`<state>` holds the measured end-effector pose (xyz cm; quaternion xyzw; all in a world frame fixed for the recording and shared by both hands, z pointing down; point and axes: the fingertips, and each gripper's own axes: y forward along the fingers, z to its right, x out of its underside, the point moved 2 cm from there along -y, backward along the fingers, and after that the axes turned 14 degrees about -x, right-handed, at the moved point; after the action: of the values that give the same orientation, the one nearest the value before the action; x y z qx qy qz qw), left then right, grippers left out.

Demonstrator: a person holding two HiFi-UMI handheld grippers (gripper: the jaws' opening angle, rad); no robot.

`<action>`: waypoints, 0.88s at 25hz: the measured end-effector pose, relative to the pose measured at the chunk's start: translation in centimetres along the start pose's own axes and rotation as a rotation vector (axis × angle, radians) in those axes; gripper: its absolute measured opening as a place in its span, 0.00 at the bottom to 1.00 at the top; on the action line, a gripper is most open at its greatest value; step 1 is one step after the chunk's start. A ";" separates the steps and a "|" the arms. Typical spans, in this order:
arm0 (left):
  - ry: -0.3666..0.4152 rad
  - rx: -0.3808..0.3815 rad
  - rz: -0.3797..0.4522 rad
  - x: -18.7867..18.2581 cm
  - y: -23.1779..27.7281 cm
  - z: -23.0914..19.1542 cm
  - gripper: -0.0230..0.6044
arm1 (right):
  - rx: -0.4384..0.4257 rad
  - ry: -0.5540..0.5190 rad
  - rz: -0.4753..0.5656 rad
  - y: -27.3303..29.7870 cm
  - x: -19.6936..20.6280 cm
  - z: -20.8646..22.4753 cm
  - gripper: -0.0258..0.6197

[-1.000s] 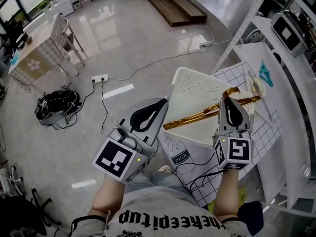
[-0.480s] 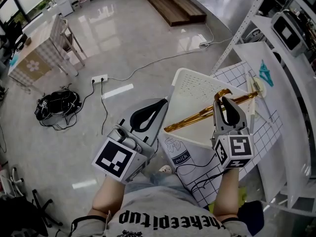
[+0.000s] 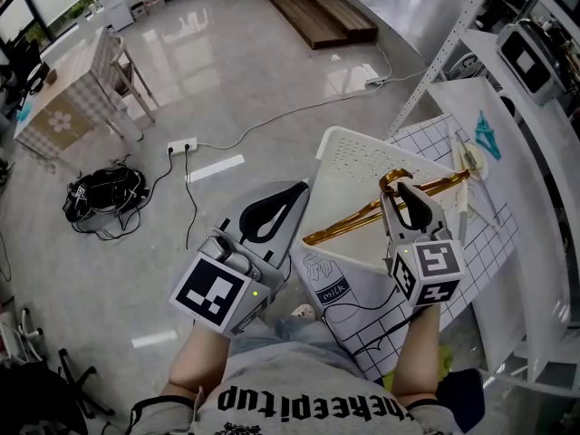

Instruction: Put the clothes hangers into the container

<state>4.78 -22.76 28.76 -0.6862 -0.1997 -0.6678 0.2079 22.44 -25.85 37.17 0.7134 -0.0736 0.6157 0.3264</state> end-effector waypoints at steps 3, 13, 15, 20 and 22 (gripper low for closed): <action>0.003 0.000 0.001 0.1 0.0 0.0 0.06 | -0.016 -0.003 -0.024 0.3 0.3 -0.2 0.25; 0.003 0.000 0.007 -0.2 -0.1 0.0 0.06 | -0.068 -0.031 -0.111 0.4 1.0 -1.1 0.26; 0.004 0.001 0.008 -0.2 -0.2 0.0 0.06 | -0.086 -0.049 -0.166 0.5 1.5 -1.4 0.26; -0.001 0.002 -0.001 -0.1 -0.4 0.1 0.06 | -0.144 -0.019 -0.291 0.6 3.7 -2.3 0.26; -0.006 0.005 -0.014 0.0 -0.4 0.2 0.06 | -0.153 -0.016 -0.320 0.5 4.2 -2.5 0.26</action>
<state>4.71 -22.27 28.73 -0.6865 -0.2067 -0.6666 0.2042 21.09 -23.63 41.28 0.6938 -0.0083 0.5428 0.4732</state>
